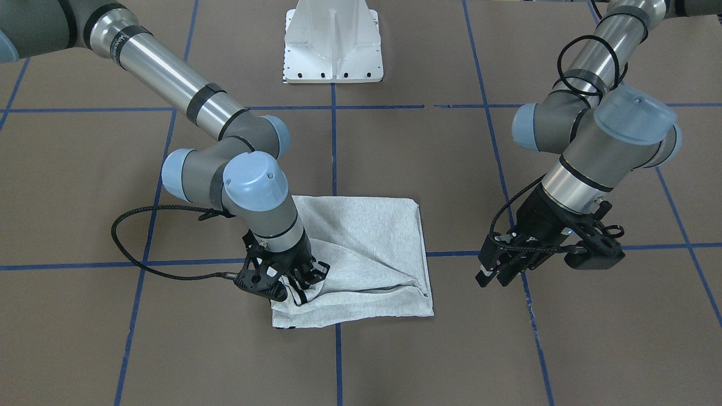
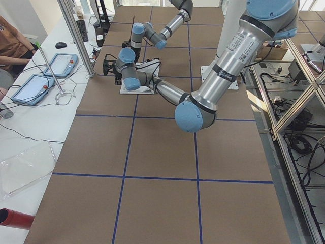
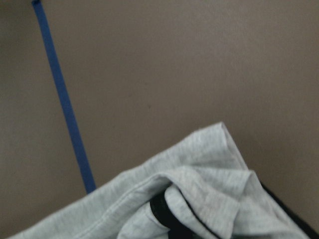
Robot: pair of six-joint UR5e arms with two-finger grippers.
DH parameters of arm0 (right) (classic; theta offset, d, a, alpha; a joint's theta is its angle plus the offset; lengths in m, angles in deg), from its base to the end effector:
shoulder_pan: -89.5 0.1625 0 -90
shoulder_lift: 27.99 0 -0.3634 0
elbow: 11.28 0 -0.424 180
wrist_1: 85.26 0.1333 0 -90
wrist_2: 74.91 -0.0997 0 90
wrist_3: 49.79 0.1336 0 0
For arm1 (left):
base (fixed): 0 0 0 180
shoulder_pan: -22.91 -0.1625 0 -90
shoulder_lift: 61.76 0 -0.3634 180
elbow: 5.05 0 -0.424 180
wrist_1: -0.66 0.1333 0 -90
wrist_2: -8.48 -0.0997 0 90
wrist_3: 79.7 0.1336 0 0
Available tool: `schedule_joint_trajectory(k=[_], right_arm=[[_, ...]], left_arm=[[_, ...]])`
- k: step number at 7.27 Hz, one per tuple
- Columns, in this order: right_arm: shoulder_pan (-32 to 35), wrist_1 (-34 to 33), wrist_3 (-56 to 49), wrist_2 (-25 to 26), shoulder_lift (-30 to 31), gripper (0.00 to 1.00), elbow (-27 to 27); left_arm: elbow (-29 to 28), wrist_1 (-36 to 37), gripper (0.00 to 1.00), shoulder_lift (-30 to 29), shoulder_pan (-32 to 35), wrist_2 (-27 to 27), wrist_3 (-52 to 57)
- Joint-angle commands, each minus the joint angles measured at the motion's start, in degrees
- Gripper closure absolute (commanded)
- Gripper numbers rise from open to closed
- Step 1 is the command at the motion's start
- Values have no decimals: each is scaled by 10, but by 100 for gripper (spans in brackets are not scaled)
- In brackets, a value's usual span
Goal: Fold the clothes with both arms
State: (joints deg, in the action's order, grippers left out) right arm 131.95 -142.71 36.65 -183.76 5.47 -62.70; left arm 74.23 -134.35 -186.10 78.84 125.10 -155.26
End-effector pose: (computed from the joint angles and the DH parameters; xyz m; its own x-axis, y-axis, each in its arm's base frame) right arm -0.5793 -0.6520 0.2356 0.4966 0.3746 0.7830 -0.4248 0.8916 -0.1572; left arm 0.3543 -0.6550 0.2434 0.3241 -0.0812 -0.9425 0.4399 0.8950 0.0741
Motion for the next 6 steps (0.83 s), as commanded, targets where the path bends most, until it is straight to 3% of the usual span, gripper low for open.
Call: schedule_joint_trajectory(k=[1,4,5,6], right_arm=[[49,52,-4,-1,-46,100,119],[83,51,-7,-34,-45,100,119],[89,46,-18,-36,-28,100,94],[105,37,-29,-59,26,100,23]], left_arm=[[4,1,46,1,1,-1,-1],[4,-1,45,9,0,-5,0],[5,-1,45,11,0,-5,1],[10,0,45,13,0,-3,2]])
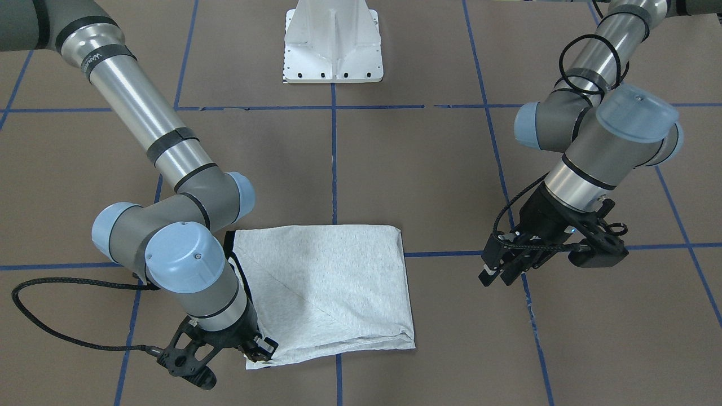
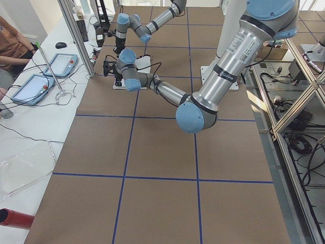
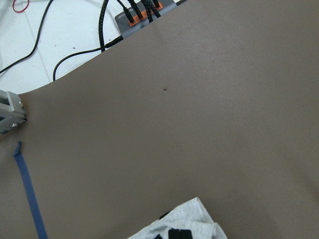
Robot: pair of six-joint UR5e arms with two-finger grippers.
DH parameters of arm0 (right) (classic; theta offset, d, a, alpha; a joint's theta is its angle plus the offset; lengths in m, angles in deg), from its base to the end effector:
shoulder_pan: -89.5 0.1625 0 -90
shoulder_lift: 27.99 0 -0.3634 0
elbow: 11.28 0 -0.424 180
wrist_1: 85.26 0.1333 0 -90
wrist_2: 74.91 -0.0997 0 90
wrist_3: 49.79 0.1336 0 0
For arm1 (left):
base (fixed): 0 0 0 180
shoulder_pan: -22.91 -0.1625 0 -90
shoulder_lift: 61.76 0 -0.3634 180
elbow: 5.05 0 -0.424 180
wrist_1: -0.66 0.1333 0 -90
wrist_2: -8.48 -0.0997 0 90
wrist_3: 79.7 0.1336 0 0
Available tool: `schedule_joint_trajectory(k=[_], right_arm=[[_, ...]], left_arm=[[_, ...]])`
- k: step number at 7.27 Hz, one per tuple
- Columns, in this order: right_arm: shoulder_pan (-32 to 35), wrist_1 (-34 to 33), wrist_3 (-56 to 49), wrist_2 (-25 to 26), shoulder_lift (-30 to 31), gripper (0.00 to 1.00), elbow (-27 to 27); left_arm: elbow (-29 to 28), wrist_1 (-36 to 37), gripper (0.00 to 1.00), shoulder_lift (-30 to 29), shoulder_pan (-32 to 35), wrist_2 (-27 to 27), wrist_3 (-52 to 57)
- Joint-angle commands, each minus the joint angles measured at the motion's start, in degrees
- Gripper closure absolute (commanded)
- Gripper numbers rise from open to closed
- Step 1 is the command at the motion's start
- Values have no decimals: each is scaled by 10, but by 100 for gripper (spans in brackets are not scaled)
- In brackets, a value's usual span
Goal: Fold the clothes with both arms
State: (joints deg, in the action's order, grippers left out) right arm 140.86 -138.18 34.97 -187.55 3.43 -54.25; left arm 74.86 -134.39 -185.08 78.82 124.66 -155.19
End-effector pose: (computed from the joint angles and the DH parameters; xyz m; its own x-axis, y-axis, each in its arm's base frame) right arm -0.4880 -0.7416 0.2737 0.4603 0.4408 0.7706 -0.5006 0.8457 -0.1848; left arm 0.3518 -0.6525 0.2507 0.3295 -0.0856 -0.9403 0.4451 0.8923 0.0747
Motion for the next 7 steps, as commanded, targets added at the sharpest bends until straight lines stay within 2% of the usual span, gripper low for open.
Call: schedule_joint_trajectory(k=[1,2,3,4,5,6,7], right_arm=[[35,-87,-14,-68,80,100,-149],[41,-173,-60,-79,131,100,-256],[64,-216,-140,-117,203,100,-351],[104,-226,-183,-164,263,100,-406],[134,-226,-213,-178,328,98,-460],[151,-226,-280,-179,398,89,-498],[175,-227,-337,-182,447,85,-517]], left_arm=[[9,0,45,17,0,4,5],[30,2,46,41,0,6,35],[50,5,46,68,1,9,105],[64,4,46,92,4,33,169],[70,4,46,119,25,49,233],[75,3,46,156,48,56,297],[79,4,46,191,66,64,353]])
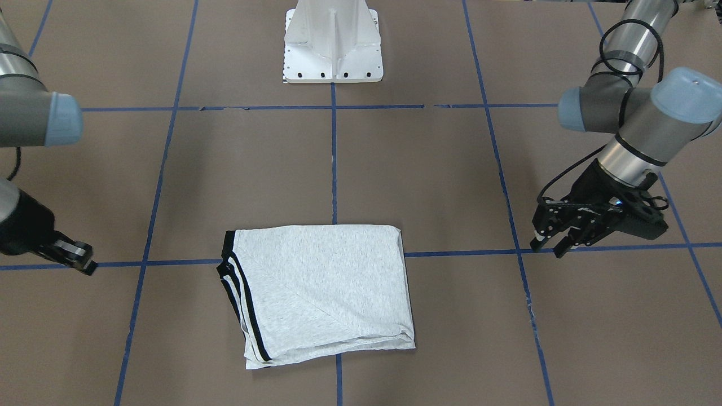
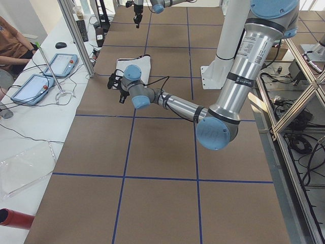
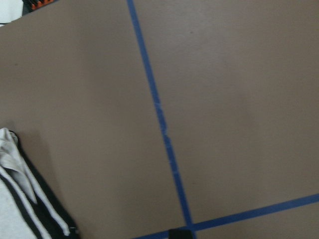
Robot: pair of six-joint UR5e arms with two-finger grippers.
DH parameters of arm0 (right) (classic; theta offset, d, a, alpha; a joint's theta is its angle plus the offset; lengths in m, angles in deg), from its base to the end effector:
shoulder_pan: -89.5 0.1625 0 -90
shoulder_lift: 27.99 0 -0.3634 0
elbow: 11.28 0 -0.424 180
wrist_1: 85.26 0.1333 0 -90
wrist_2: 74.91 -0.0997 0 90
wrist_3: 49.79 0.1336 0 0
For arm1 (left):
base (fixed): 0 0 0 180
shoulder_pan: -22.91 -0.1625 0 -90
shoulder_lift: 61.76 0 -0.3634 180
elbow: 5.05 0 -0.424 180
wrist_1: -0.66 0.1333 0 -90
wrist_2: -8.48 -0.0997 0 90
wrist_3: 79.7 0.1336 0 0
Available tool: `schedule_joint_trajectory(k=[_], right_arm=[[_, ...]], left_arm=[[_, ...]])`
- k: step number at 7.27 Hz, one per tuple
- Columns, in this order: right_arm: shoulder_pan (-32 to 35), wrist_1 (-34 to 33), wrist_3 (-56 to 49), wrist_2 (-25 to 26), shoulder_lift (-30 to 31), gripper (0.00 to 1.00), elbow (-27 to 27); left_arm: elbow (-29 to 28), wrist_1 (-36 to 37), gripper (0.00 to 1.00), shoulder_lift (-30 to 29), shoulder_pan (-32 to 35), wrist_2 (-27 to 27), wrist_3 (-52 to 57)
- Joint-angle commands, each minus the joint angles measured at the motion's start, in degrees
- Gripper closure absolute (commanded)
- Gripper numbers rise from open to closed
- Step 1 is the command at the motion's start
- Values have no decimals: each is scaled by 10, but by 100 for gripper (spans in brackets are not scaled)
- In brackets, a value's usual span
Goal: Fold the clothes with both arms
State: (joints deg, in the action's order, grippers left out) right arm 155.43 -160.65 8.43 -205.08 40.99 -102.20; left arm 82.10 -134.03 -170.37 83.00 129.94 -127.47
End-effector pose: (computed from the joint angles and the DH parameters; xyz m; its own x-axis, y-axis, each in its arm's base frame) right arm -0.2280 -0.6260 0.3659 0.5635 0.2747 0.7792 -0.2873 0.9494 -0.1269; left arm 0.2801 -0.6145 0.3612 0.5269 0.2338 -0.8171 0.2146 0.8937 0.3941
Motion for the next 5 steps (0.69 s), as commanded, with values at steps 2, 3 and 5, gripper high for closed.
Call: schedule_joint_trajectory(k=[2,3,5], right_arm=[[73,-25,-224,-6,139,73,-40],[101,-90,-328,-6,149,56,-48],[157,-160,-452,-5,211,0,-89]], left_arm=[[33,41,47,86,90,30,199],[64,121,47,101,122,28,293],[84,246,45,105,188,30,446]])
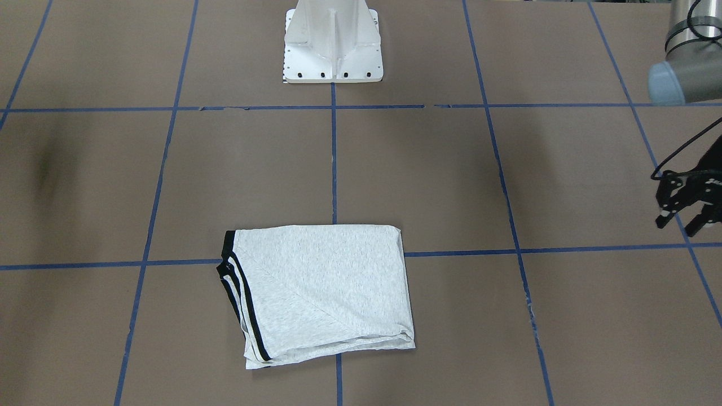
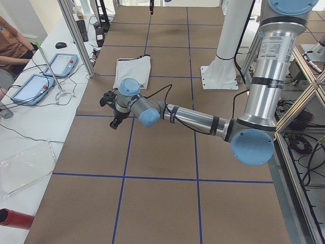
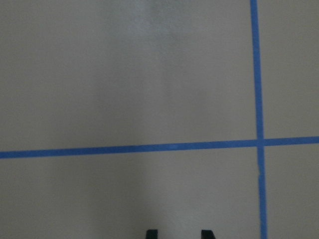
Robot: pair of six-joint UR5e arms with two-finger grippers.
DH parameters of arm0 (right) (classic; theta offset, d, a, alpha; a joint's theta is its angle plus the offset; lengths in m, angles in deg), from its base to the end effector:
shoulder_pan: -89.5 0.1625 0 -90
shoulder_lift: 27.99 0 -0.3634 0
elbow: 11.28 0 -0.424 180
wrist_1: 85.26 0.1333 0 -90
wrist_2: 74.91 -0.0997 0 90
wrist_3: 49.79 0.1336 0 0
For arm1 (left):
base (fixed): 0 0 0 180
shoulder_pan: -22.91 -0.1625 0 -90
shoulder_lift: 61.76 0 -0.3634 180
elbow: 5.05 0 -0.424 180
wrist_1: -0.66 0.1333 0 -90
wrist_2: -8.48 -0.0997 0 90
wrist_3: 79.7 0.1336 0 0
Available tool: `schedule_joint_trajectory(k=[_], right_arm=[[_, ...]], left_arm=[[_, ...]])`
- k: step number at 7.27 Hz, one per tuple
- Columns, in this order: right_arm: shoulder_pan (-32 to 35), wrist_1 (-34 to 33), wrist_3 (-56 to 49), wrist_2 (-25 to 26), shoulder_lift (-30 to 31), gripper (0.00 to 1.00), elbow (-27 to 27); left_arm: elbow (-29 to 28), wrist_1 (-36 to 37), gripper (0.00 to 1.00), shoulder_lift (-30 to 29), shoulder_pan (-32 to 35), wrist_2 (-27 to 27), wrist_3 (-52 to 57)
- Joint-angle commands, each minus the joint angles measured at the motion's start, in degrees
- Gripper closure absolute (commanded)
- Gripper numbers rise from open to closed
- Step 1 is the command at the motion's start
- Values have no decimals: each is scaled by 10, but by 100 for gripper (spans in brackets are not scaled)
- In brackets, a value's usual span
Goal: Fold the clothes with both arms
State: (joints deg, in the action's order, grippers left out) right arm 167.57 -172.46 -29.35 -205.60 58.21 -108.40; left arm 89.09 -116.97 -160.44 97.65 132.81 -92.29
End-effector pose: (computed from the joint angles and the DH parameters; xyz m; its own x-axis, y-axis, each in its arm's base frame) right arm -0.0708 -0.5587 0.5195 0.7353 0.0433 0.6763 -0.0597 0.9982 0.0011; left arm 0.1061 -0.6093 0.4469 0.7272 0.3966 -0.5603 -0.0428 0.8408 0.5396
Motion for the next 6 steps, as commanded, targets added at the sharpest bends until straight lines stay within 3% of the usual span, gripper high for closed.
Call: schedule_joint_trajectory(k=[1,3,4,5,6], right_arm=[[42,-52,-74,0,68,0,-62],[42,-79,-73,-3,74,0,-88],[42,-78,-73,-6,74,0,-87],[43,-78,-73,-24,76,0,-86],[49,-75,-69,-27,81,0,-84]], left_arm=[[25,107,43,9,47,2,103],[24,132,42,38,83,93,110],[26,132,37,49,84,100,110],[26,130,25,53,84,98,110],[26,129,1,54,85,98,111]])
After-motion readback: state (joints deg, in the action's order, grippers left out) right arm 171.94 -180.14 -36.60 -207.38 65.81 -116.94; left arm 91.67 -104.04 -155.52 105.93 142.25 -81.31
